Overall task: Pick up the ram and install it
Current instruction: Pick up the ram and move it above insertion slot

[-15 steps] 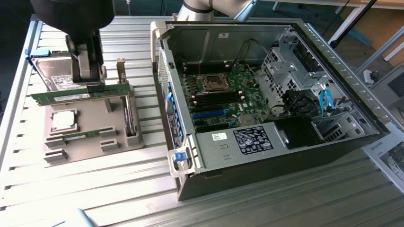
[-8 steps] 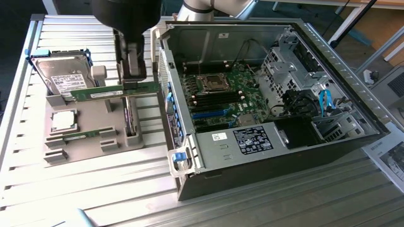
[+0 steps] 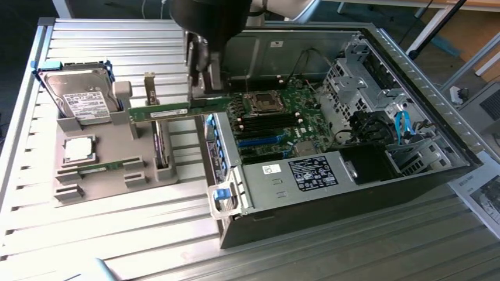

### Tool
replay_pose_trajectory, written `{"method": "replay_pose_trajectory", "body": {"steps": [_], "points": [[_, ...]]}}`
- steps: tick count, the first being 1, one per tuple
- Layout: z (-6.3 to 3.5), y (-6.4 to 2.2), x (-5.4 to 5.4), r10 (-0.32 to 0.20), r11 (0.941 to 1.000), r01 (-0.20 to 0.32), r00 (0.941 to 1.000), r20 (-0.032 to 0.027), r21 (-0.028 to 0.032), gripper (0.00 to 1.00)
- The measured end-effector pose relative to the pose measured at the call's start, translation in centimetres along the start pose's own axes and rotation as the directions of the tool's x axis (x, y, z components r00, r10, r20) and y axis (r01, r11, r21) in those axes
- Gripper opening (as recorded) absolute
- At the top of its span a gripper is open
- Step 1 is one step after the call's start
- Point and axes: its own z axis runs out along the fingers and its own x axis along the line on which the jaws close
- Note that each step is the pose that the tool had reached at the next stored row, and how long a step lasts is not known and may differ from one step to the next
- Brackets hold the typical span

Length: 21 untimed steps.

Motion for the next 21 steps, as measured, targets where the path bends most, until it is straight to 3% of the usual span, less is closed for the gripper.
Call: {"method": "replay_pose_trajectory", "body": {"steps": [6, 8, 21], "points": [[-0.18, -2.91, 0.1, 0.000, 1.0000, 0.000, 1.0000, 0.0002, -0.0045, 0.12], [-0.27, -4.51, 0.2, 0.000, 1.0000, 0.000, 1.0000, 0.0003, -0.0072, 0.12], [-0.65, -10.72, 0.5, 0.000, 0.9998, 0.000, 1.0000, 0.0008, -0.0193, 0.12]]}}
